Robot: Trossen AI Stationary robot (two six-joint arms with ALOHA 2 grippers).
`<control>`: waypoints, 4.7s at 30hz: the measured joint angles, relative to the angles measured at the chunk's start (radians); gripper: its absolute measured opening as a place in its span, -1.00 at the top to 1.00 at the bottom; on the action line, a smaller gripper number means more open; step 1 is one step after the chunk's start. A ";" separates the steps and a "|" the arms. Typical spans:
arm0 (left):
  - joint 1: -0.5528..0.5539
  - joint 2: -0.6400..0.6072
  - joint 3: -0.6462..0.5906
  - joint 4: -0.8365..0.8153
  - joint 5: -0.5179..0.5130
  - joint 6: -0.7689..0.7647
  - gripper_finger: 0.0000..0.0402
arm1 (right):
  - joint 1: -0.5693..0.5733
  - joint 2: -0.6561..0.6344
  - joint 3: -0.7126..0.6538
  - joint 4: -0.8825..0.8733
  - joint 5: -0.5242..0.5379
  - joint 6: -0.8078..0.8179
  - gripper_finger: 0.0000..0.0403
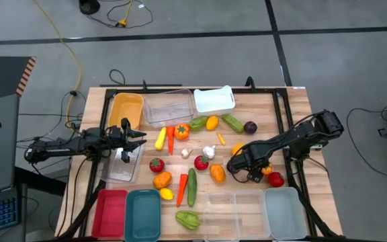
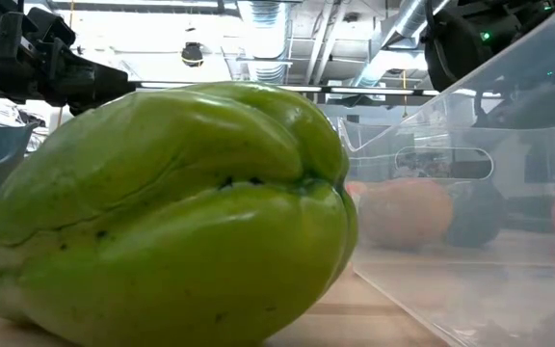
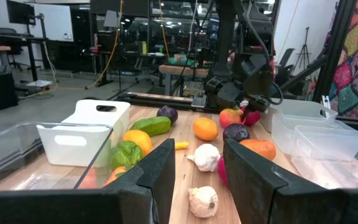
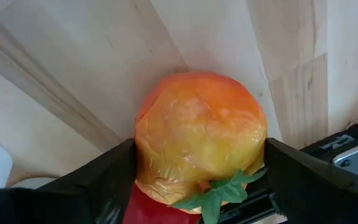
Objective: Sort produce into baskets
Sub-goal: Put the bottom orange tomato into the gray bin, then put the right red tomato into the gray bin
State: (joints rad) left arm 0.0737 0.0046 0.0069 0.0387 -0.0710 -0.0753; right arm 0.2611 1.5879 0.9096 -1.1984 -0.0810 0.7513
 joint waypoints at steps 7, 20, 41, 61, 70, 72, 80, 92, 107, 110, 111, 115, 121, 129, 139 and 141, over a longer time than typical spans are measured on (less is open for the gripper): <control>0.000 0.000 0.000 0.000 0.000 0.000 0.39 | 0.000 -0.003 0.000 -0.001 -0.021 -0.001 -0.64; 0.000 0.000 0.000 0.000 0.000 0.000 0.39 | 0.000 -0.163 -0.001 -0.021 -0.060 0.035 -0.63; 0.000 0.000 0.000 0.000 0.000 0.000 0.39 | 0.126 -0.358 0.194 -0.103 -0.327 0.313 -0.62; 0.000 0.000 0.000 0.000 0.000 0.000 0.39 | 0.658 -0.240 0.197 0.091 -0.305 0.959 -0.71; 0.000 0.000 0.000 0.000 0.000 0.000 0.39 | 0.688 -0.181 0.196 0.133 -0.303 0.916 -0.93; 0.000 0.000 0.000 0.000 0.000 0.000 0.39 | 0.688 -0.180 0.196 0.134 -0.303 0.916 -0.97; 0.000 0.000 0.000 0.000 0.000 0.000 0.39 | 0.654 -0.226 0.196 0.122 -0.310 0.916 -0.95; 0.000 0.000 0.000 0.000 0.000 0.000 0.39 | 0.544 -0.398 0.196 -0.109 -0.065 0.902 -0.95; 0.000 0.000 0.000 0.000 0.000 0.000 0.39 | 0.428 -0.450 0.068 -0.201 -0.019 0.978 -0.96; 0.000 0.000 0.000 0.000 0.000 0.000 0.39 | 0.397 -0.450 0.041 -0.183 -0.020 0.968 -0.96; 0.000 0.000 0.000 0.000 0.000 0.000 0.39 | 0.388 -0.450 0.031 -0.174 -0.020 0.968 -0.96; 0.000 0.000 0.000 0.000 0.000 0.000 0.39 | 0.359 -0.450 -0.024 -0.125 -0.022 0.967 -0.96; 0.000 0.000 0.000 0.000 0.000 0.000 0.39 | 0.333 -0.450 -0.110 -0.027 -0.036 0.966 -0.96; 0.000 0.000 0.000 0.000 0.000 0.000 0.39 | 0.324 -0.449 -0.189 0.059 -0.061 0.987 -0.96; 0.000 0.000 0.000 0.000 0.000 0.000 0.39 | 0.326 -0.449 -0.286 0.197 -0.082 1.003 -0.96; 0.000 0.000 0.000 0.000 0.000 0.000 0.39 | 0.326 -0.449 -0.304 0.218 -0.085 1.003 -0.96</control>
State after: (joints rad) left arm 0.0738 0.0044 0.0071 0.0383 -0.0711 -0.0753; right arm 0.5874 1.1385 0.6052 -0.9801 -0.1657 1.7543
